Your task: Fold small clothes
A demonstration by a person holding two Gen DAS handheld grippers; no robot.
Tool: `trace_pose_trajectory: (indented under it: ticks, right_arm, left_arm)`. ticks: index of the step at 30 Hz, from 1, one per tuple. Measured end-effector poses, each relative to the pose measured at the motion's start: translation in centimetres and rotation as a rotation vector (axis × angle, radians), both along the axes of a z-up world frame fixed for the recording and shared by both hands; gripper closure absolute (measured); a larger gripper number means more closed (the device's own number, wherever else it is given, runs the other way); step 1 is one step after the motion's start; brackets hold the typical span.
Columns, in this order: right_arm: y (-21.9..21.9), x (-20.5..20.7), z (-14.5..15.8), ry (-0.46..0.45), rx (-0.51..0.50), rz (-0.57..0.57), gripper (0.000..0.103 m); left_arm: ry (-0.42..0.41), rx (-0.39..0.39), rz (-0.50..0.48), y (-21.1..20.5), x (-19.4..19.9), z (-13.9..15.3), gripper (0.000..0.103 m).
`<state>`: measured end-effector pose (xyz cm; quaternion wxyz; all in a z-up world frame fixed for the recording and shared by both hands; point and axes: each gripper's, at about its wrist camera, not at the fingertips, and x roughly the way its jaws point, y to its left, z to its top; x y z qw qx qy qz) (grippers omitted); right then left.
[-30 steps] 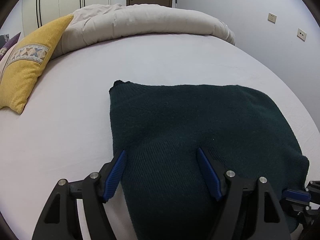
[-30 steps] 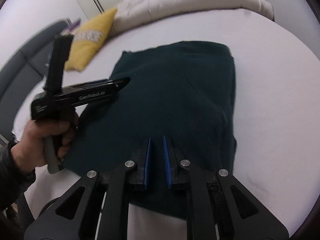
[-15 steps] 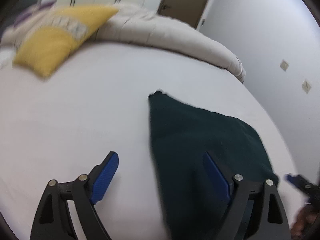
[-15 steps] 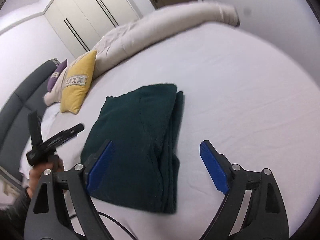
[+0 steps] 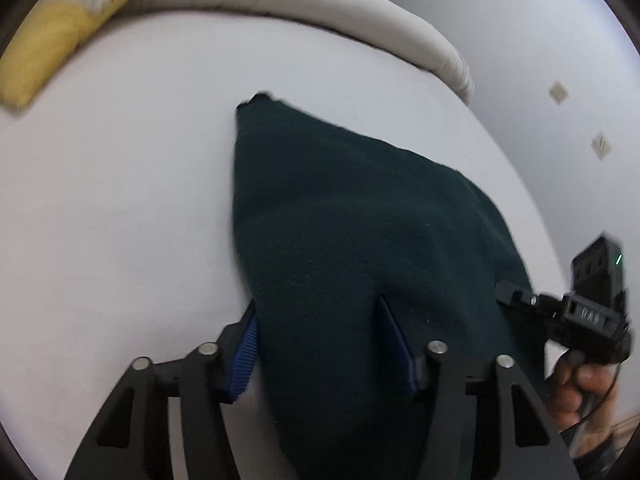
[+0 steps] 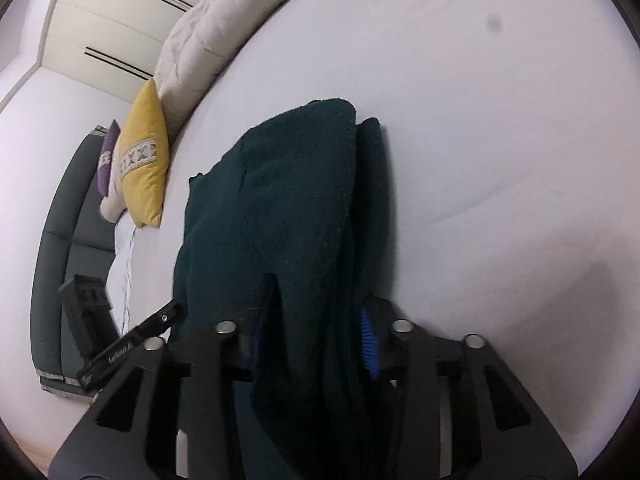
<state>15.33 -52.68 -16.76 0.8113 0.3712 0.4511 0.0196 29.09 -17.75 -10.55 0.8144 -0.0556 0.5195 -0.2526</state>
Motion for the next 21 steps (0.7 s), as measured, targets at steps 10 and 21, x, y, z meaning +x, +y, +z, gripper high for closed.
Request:
trace_pose_trajectory:
  ticks: [10, 21]
  right_arm:
    - [10.4, -3.0, 8.7, -0.067, -0.426, 0.065, 0.082]
    - [25.0, -6.5, 15.1, -0.203, -0.381, 0.243, 0.082]
  left_arm:
    - [-0.051, -0.003, 0.003, 4.0, -3.5, 4.1, 0.075]
    - [-0.215, 0.041, 0.067, 15.8, -11.6, 12.6, 0.077]
